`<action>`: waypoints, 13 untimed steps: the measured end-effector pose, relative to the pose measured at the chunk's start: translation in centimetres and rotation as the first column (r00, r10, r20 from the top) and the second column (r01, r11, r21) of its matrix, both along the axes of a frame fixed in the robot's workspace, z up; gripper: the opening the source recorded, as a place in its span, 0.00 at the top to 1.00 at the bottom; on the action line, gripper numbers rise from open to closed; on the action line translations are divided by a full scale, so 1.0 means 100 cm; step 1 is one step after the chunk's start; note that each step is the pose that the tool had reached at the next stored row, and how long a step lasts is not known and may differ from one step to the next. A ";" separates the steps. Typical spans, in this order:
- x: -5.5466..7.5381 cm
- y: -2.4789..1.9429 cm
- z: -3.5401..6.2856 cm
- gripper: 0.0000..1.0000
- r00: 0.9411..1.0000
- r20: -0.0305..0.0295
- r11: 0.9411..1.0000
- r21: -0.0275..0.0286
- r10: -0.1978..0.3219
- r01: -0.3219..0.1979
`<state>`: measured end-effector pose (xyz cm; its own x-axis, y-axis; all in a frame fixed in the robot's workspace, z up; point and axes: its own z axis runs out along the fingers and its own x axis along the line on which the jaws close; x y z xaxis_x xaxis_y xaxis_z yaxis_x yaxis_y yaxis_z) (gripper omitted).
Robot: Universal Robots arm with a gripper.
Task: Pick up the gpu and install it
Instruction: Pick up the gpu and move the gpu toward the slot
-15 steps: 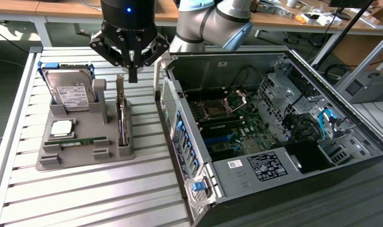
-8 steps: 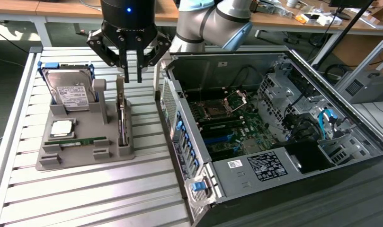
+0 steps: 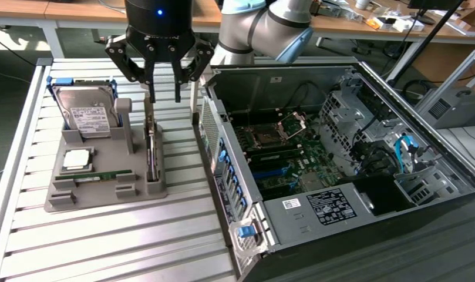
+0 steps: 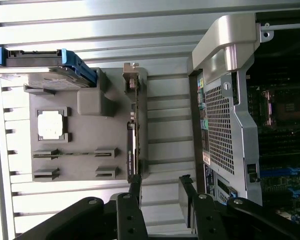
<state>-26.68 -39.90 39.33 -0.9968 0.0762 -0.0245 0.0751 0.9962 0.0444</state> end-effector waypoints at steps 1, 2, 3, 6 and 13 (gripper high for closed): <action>0.000 0.0000 0.0000 0.57 1.000 0.000 1.000 0.000 0.000 0.000; 0.000 0.0000 0.0000 0.57 1.000 0.000 1.000 0.000 0.000 0.000; 0.000 0.0000 0.0000 0.57 1.000 0.000 1.000 0.000 0.000 0.000; 0.000 0.0000 -0.0004 0.57 1.000 0.000 1.000 0.000 0.000 0.000; -0.004 0.0000 -0.0121 0.57 1.000 0.000 1.000 0.000 0.000 0.000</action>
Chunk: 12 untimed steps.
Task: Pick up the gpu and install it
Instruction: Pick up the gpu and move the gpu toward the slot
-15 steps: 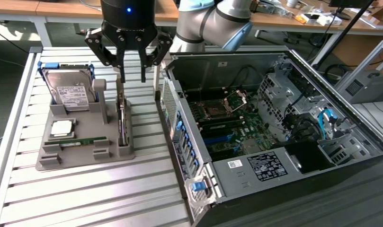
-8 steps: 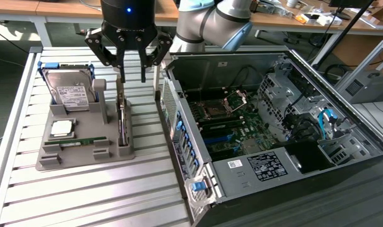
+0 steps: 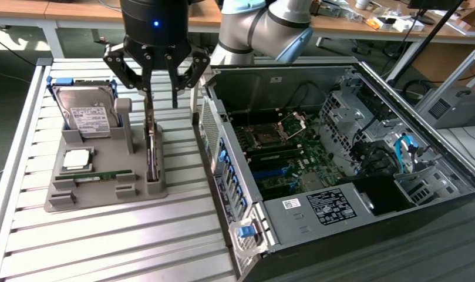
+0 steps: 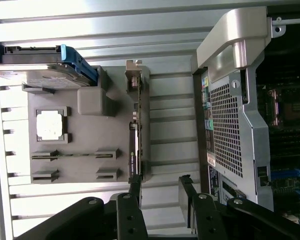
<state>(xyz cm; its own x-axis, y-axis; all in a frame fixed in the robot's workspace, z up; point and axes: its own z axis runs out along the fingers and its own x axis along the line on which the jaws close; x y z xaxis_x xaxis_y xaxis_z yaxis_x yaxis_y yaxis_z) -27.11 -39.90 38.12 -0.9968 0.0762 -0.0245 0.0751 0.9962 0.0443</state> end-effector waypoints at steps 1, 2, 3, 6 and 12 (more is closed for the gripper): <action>0.000 0.0000 -0.0001 0.57 1.000 0.000 1.000 0.000 0.000 0.000; 0.000 0.0000 -0.0003 0.57 1.000 0.000 1.000 0.000 0.000 0.000; 0.000 0.0000 -0.0005 0.57 1.000 0.000 1.000 0.000 0.000 0.000; -0.001 0.0000 -0.0032 0.57 1.000 0.000 1.000 0.000 0.000 0.000; -0.001 0.0000 -0.0059 0.57 1.000 0.000 1.000 0.000 0.000 0.000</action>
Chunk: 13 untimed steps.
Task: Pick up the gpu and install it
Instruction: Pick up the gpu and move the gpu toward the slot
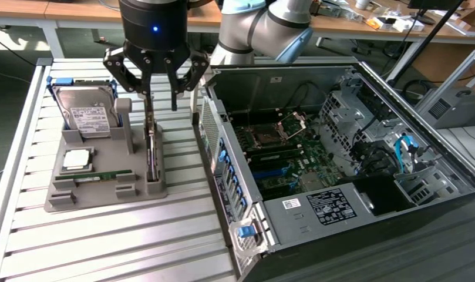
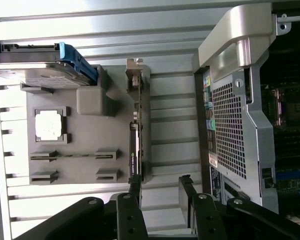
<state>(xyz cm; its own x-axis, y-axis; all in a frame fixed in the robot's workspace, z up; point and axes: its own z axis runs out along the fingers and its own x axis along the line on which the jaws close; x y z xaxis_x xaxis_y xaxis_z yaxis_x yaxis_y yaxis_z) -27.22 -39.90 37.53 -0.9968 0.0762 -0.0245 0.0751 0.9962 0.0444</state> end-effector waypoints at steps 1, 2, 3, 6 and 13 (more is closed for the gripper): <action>0.000 0.0000 -0.0002 0.57 1.000 0.000 1.000 0.000 0.000 0.000; 0.000 0.0000 -0.0004 0.57 1.000 0.000 1.000 0.000 0.000 0.000; 0.000 0.0000 -0.0006 0.57 1.000 0.000 1.000 0.000 0.000 0.000; -0.001 0.0000 -0.0033 0.57 1.000 0.000 1.000 0.000 0.000 0.000; -0.006 0.0000 -0.0130 0.57 1.000 0.000 1.000 0.000 0.000 0.000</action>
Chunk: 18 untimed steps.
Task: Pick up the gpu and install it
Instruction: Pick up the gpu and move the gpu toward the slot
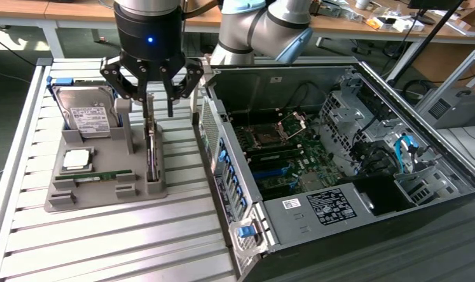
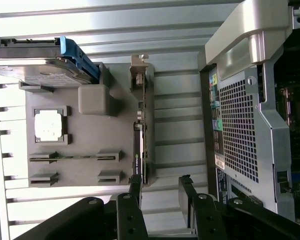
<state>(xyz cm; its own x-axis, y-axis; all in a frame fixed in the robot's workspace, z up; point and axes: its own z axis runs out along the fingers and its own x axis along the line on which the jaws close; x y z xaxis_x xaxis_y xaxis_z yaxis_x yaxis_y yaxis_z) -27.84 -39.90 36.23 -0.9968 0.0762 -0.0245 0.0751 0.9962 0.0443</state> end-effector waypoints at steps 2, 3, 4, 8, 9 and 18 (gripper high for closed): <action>0.000 0.0000 -0.0002 0.57 1.000 0.000 1.000 0.000 0.000 0.000; 0.000 0.0000 -0.0004 0.57 1.000 0.000 1.000 0.000 0.000 0.000; 0.000 0.0000 -0.0005 0.57 1.000 0.000 1.000 0.000 0.000 0.000; -0.002 0.0000 -0.0040 0.57 1.000 0.000 1.000 0.000 0.000 0.000; -0.003 0.0000 -0.0041 0.57 1.000 0.000 1.000 0.000 0.000 0.000; -0.004 0.0000 -0.0070 0.57 1.000 0.000 1.000 0.000 0.000 0.000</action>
